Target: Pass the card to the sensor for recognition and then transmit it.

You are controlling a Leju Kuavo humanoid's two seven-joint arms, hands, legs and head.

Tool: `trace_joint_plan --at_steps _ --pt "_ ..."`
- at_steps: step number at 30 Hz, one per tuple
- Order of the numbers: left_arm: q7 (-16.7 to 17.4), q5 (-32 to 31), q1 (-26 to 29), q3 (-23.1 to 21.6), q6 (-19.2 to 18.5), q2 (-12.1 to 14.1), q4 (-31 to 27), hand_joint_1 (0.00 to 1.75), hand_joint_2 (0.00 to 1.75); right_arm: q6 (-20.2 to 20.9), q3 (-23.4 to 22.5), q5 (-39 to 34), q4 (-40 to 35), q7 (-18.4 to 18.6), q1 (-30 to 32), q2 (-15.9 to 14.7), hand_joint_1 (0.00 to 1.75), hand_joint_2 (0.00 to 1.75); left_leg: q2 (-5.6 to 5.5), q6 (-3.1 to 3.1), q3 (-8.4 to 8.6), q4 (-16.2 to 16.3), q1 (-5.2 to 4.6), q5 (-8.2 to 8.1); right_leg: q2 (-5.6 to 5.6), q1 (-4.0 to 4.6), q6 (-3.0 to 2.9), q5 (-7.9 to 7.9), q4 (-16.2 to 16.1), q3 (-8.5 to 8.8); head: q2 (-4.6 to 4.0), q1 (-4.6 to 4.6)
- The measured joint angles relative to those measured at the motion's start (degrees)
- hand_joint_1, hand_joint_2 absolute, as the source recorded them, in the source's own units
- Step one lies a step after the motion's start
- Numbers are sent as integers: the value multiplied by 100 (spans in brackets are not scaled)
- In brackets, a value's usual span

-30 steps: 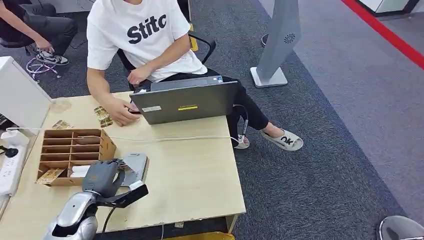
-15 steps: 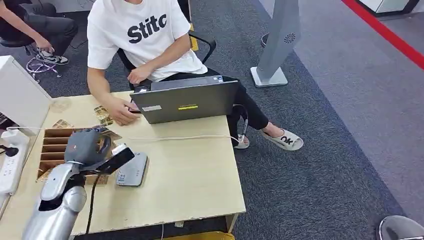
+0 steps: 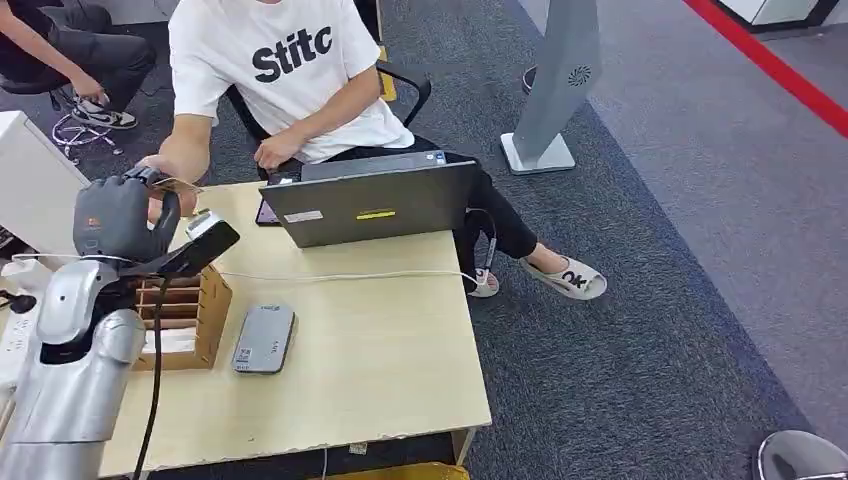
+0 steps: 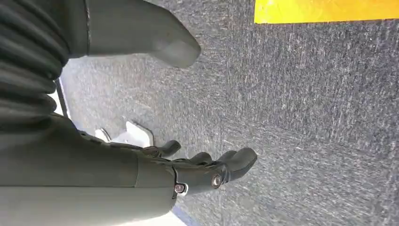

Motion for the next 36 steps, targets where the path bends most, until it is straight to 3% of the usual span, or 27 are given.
trace_joint_plan --at_steps 6,8,11,12,13,18,22,32,36 --pt "293 -685 -432 87 245 74 33 175 175 74 24 150 0 105 0 0 0 175 2 -1 -2 0 0 1 2 0 -4 3 3 -1 0 2" --pt "472 -1270 -579 120 648 207 120 175 175 90 31 209 0 122 0 0 0 175 8 -2 -2 0 1 1 10 0 -5 4 3 -4 0 0" --pt "522 -1582 -678 253 1009 334 262 175 175 92 31 247 0 166 2 0 0 175 12 -3 -4 0 2 2 14 0 -5 5 5 -11 0 -2" --pt "524 -1648 -684 284 1091 350 291 143 175 92 31 253 0 166 1 0 0 175 12 -3 -5 0 3 2 13 0 -5 4 5 -12 0 -2" --pt "533 -1696 -684 295 1160 365 317 0 175 92 33 256 0 166 -1 0 0 175 10 -3 -8 0 3 2 12 0 -5 4 5 -12 0 -2" --pt "618 -1770 -675 402 1416 369 361 0 175 90 31 280 0 164 -6 2 0 175 5 -3 -17 -1 0 0 10 0 -4 3 5 -15 0 -2" --pt "502 -1488 -558 590 1591 367 339 0 175 81 31 288 0 164 -5 13 0 175 5 -3 -16 0 -2 -1 10 0 -4 3 5 -15 0 -2" --pt "323 -1226 -203 804 1591 361 -9 0 175 70 31 291 0 175 -4 15 0 175 5 -5 -15 0 2 2 9 0 -5 4 5 -15 0 0" --pt "124 -1322 285 809 1510 306 -529 0 175 70 17 280 0 175 -2 15 0 175 7 -6 -15 -1 0 0 11 0 -5 3 5 -15 0 4"
